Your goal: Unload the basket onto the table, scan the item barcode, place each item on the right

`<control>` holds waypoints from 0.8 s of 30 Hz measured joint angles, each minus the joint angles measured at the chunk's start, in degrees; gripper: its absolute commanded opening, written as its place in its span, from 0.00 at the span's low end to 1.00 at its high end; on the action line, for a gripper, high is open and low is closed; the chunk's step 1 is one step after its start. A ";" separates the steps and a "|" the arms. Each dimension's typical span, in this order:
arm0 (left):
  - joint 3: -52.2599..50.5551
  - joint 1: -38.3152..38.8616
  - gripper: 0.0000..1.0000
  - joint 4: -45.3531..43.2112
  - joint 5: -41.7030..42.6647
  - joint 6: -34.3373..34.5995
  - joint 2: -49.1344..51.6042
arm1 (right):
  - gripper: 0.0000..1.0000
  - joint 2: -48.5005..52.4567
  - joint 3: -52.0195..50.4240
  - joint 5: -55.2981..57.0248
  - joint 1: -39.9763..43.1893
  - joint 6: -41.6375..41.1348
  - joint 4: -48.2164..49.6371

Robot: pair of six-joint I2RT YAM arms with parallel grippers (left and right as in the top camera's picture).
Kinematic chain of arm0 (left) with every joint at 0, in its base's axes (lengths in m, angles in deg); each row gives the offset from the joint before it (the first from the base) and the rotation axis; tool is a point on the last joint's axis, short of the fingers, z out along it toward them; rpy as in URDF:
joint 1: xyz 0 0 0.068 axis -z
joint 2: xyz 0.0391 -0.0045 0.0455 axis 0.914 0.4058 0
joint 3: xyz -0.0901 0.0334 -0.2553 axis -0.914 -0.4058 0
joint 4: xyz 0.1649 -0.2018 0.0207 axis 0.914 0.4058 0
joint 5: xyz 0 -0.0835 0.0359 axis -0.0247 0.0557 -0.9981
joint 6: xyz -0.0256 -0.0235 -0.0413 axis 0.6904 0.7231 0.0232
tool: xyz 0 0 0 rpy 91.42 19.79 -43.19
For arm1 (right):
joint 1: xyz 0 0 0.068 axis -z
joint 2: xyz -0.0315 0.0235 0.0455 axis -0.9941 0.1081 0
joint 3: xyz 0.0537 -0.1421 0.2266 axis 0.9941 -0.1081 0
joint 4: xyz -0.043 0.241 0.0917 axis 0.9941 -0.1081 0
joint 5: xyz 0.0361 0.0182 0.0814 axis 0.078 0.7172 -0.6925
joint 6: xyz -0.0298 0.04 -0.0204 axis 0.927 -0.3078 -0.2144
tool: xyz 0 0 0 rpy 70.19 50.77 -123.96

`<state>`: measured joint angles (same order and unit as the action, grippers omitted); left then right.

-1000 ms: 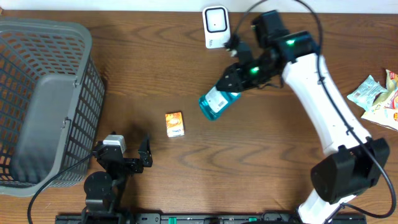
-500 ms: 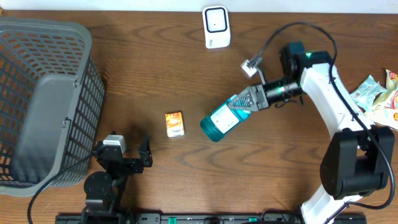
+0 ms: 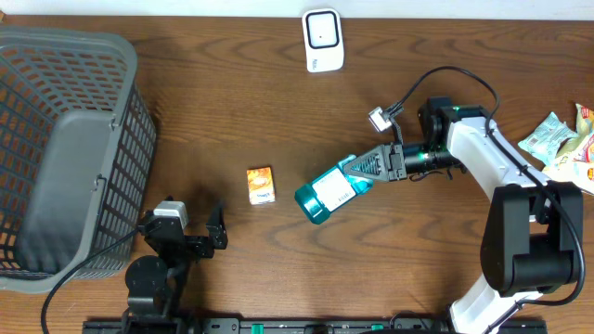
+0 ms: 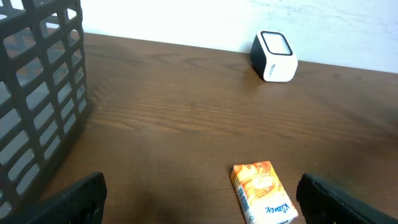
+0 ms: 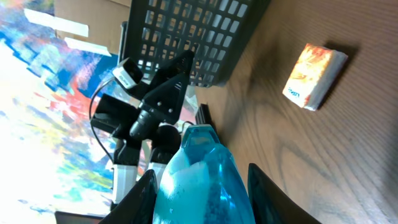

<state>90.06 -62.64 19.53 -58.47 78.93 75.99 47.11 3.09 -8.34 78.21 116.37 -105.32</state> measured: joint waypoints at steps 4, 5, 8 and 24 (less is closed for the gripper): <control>0.00 0.00 0.98 0.00 0.00 0.00 0.00 | 0.04 0.00 -0.11 -0.74 0.00 0.15 0.04; 0.00 0.00 0.98 0.00 0.00 0.00 0.00 | 0.04 0.00 -0.11 -0.87 0.00 0.15 0.04; 0.00 0.00 0.98 0.00 0.00 0.00 0.00 | 0.04 0.00 -0.11 -1.22 0.00 0.15 0.07; 0.00 0.00 0.98 0.00 0.00 0.00 0.00 | 0.03 0.00 -0.11 -0.39 0.00 0.15 -0.57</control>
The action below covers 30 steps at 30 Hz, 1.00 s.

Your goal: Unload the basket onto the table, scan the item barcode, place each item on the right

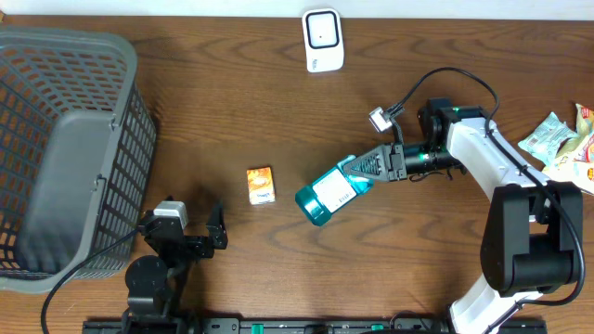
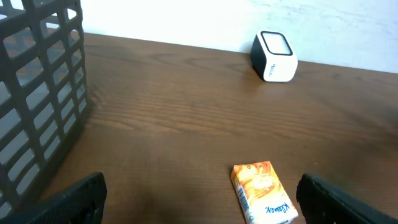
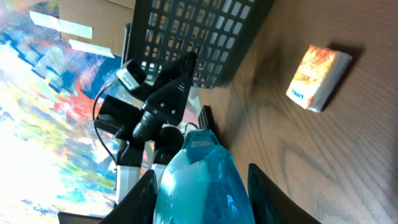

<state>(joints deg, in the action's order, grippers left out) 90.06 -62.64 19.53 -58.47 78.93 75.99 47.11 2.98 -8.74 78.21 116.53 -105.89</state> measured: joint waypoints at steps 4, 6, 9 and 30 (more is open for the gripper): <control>0.00 0.00 0.98 0.00 0.00 0.00 0.00 | 0.02 0.00 -0.02 0.42 0.00 0.00 -2.23; 0.00 0.00 0.98 0.00 0.00 0.00 0.00 | 0.02 0.00 -0.02 0.46 0.00 0.00 -2.82; 0.00 0.00 0.98 0.00 0.00 -0.02 0.00 | 0.03 0.00 -0.02 0.46 0.00 0.00 -3.76; 0.00 0.00 0.98 0.00 0.00 0.00 0.00 | 0.01 -24.98 6.93 20.87 -0.26 -11.30 -2.78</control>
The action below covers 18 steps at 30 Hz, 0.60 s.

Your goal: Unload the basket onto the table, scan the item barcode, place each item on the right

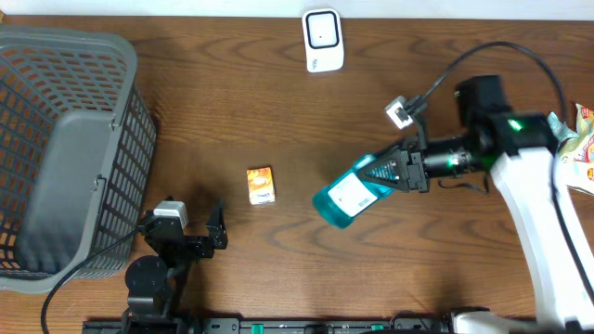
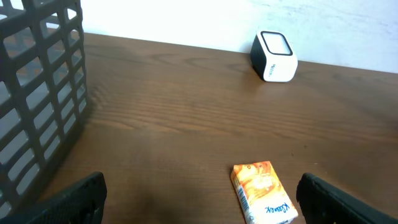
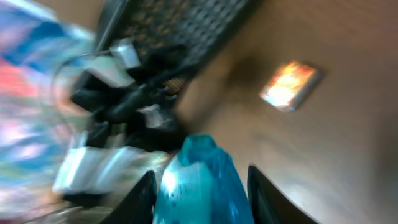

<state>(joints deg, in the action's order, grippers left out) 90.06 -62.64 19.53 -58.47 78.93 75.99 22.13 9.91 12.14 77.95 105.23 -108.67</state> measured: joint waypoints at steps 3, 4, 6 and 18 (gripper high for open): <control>0.00 0.00 0.98 0.00 0.00 0.00 0.00 | 0.01 -6.10 0.24 15.65 -0.85 -10.88 3.52; 0.00 0.00 0.98 0.00 0.00 -0.02 0.00 | 0.01 -7.41 0.24 20.72 -1.29 -14.01 4.15; 0.00 0.00 0.98 0.00 0.00 -0.02 0.00 | 0.03 -9.60 0.24 33.35 -2.80 -21.27 5.62; 0.00 0.00 0.98 0.00 0.00 0.00 0.00 | 0.08 0.59 0.13 63.76 -11.39 -31.65 23.61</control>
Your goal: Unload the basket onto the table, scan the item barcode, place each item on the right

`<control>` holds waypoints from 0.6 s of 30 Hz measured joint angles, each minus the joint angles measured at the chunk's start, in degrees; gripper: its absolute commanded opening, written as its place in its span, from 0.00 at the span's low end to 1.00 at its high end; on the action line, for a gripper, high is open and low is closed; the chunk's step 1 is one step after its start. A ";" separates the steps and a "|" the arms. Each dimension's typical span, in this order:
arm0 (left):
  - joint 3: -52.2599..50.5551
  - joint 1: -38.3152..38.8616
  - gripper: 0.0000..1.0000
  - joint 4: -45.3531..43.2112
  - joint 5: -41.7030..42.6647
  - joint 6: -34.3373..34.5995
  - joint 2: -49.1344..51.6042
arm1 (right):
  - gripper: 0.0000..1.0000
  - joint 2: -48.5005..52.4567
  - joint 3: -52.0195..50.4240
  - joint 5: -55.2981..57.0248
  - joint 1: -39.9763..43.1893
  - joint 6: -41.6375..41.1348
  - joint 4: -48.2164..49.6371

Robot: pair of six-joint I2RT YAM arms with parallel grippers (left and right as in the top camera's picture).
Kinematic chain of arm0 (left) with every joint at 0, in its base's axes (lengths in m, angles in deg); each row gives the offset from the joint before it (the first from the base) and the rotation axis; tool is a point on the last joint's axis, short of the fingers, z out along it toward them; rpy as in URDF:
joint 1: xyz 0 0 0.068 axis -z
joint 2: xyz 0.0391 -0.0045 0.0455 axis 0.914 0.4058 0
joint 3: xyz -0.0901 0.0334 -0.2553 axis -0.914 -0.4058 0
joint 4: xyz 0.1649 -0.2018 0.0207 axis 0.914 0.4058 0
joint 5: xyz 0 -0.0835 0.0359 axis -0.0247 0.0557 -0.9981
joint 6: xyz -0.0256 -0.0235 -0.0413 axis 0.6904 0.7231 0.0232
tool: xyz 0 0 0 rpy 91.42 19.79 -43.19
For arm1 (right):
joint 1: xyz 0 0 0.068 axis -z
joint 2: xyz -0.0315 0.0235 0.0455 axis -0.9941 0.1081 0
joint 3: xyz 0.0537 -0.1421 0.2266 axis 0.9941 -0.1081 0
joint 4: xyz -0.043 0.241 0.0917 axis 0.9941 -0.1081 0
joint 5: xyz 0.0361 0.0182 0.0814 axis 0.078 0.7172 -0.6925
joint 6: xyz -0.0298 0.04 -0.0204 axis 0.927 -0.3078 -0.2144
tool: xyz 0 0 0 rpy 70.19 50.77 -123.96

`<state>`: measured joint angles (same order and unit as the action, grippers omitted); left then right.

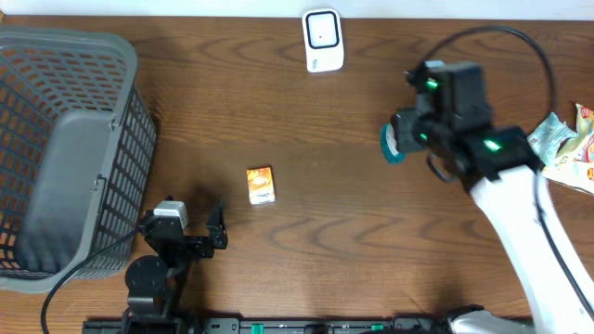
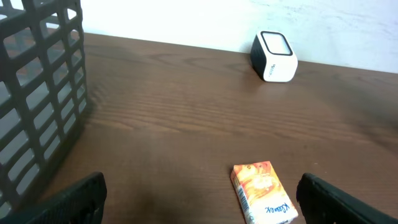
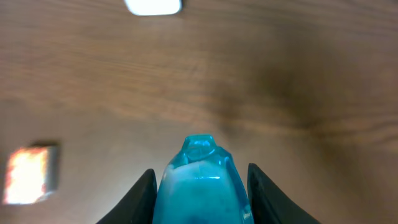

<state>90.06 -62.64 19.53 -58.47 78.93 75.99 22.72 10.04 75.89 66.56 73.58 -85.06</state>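
A teal blue bottle (image 3: 200, 183) sits between the fingers of my right gripper (image 3: 200, 169), which is shut on it. In the overhead view only the bottle's end (image 1: 391, 145) shows, under the raised right wrist, right of the table's middle. The white barcode scanner (image 1: 323, 40) stands at the far edge, and it shows at the top of the right wrist view (image 3: 153, 6). My left gripper (image 2: 202, 205) rests open at the near left, and an orange carton (image 2: 262, 191) lies between its fingers' line of view.
A dark grey mesh basket (image 1: 65, 148) fills the left side of the table. The orange carton (image 1: 261, 185) lies left of centre. Snack packets (image 1: 561, 139) lie at the right edge. The right arm's cable loops above the table.
My right arm has swung the bottle from lying across the table's middle to farther back and right, now end-on from above. The right wrist camera now looks down at the table. The left arm is unmoved.
At the two oldest moments my right gripper held the bottle slanted over the table's middle, right of the orange carton. Then the arm had shifted right with the bottle. Now the bottle hangs under the raised wrist, closer to the scanner. The left gripper stayed open throughout.
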 measured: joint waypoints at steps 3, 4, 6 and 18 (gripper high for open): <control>0.00 0.00 0.98 0.00 0.00 0.00 0.00 | 0.08 6.60 -0.13 3.72 -0.90 0.28 6.14; 0.00 0.00 0.98 0.00 0.00 0.00 0.00 | 0.08 8.28 -0.26 4.48 -1.16 0.66 8.11; 0.00 0.00 0.98 0.00 0.00 0.00 0.02 | 0.09 11.06 -0.52 6.34 -1.92 2.19 12.41; 0.00 0.00 0.98 0.00 0.00 0.00 0.02 | 0.06 16.13 -0.26 20.02 -7.74 17.14 33.73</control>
<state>90.06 -62.64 19.53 -58.47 78.93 76.01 38.85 9.78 95.91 58.82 90.71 -51.34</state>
